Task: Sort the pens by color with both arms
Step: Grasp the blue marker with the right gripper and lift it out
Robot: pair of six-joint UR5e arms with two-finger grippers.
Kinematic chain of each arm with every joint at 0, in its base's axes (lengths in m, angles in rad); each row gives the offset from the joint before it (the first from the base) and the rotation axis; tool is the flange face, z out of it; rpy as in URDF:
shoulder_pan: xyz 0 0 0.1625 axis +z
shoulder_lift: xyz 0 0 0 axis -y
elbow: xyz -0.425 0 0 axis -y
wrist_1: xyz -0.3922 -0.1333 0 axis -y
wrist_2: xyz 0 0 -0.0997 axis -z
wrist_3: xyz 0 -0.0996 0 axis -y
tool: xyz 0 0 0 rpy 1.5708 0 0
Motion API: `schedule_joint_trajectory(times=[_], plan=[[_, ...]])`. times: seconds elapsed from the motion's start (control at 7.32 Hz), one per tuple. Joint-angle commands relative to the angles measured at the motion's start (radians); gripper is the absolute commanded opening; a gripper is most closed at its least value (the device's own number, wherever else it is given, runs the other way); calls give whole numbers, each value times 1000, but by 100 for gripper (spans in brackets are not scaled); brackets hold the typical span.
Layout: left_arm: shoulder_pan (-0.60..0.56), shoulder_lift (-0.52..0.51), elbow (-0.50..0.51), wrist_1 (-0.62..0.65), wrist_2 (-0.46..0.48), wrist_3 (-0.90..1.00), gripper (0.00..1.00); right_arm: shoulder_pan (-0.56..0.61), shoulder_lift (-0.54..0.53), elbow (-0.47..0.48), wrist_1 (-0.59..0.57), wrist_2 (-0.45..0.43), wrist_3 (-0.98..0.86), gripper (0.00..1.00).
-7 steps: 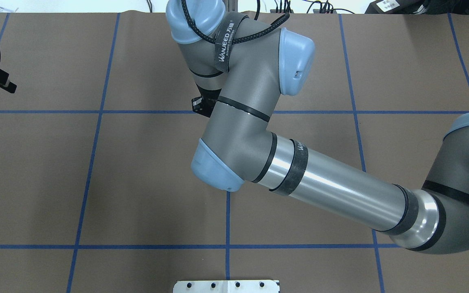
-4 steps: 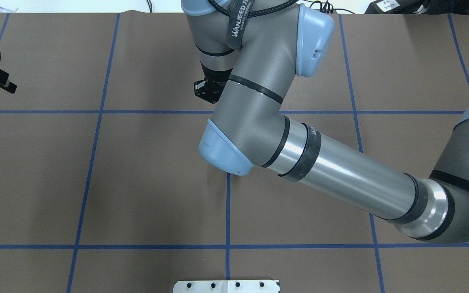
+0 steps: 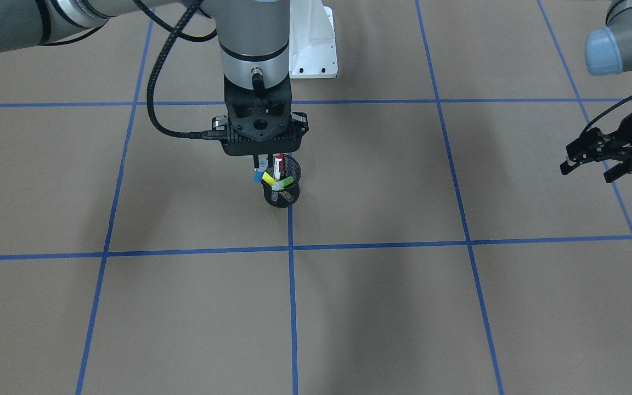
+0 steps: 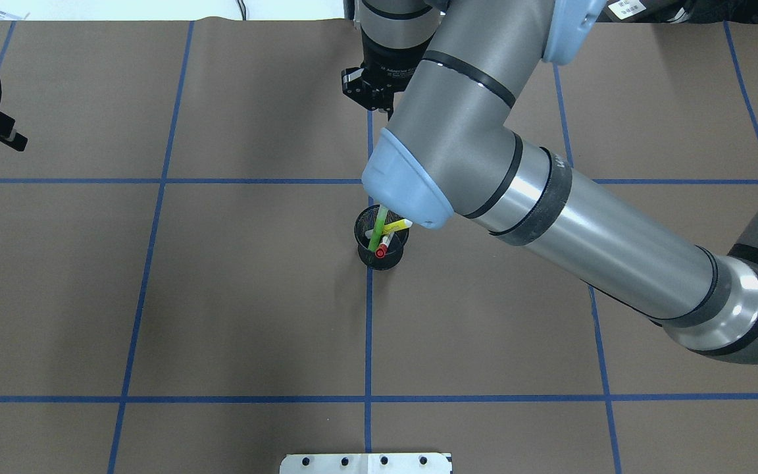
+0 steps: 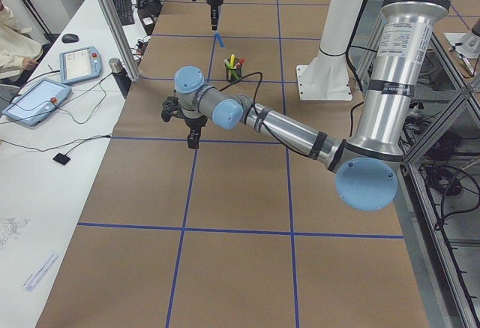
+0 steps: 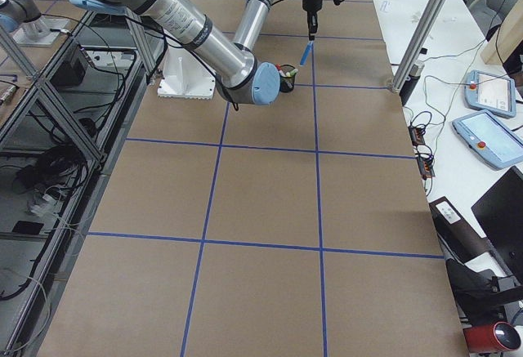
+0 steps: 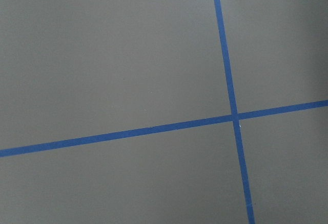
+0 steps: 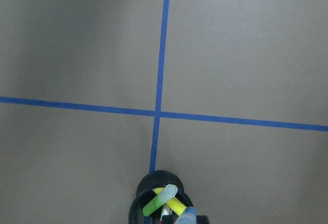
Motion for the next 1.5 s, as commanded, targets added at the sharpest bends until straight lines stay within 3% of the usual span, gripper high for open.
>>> schedule_joint_trajectory(times=[0.0, 0.27, 0.68, 0.96, 1.37], plan=[[1, 0, 1, 0, 0, -2, 100, 20, -95, 45, 105, -68, -6, 0], [1, -3, -1, 0, 14, -5, 100, 35, -219, 62, 272, -120, -4, 0], [1, -3, 1, 0, 14, -5, 100, 35, -267, 64, 326, -153, -1, 0], [2, -3, 1, 0, 14, -6, 100, 32, -354, 64, 488, -189, 26, 0], [2, -3, 1, 0, 14, -6, 100, -80, -410, 59, 649, -434, 185, 0]])
